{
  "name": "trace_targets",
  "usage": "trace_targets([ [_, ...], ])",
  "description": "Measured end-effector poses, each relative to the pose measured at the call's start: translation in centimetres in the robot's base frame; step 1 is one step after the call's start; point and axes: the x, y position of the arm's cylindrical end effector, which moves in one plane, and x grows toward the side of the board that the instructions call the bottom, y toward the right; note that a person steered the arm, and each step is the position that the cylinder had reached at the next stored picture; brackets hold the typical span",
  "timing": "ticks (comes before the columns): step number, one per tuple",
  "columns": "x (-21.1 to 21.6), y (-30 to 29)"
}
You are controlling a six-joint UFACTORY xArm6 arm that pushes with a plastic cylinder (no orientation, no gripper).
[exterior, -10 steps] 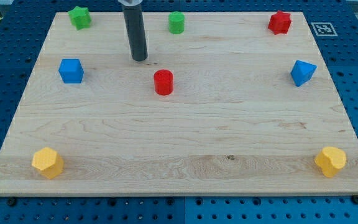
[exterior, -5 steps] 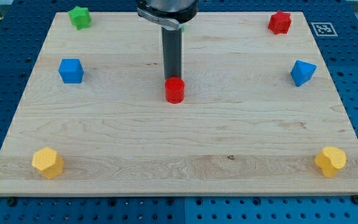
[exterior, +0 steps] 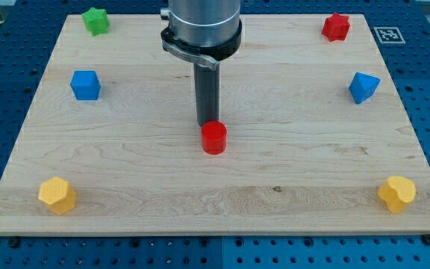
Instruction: Slide the red circle towards the bottom center
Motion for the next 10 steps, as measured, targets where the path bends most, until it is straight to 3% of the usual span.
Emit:
trace_targets([
  [6,5.1,0.9],
  [10,6.1,2.7],
])
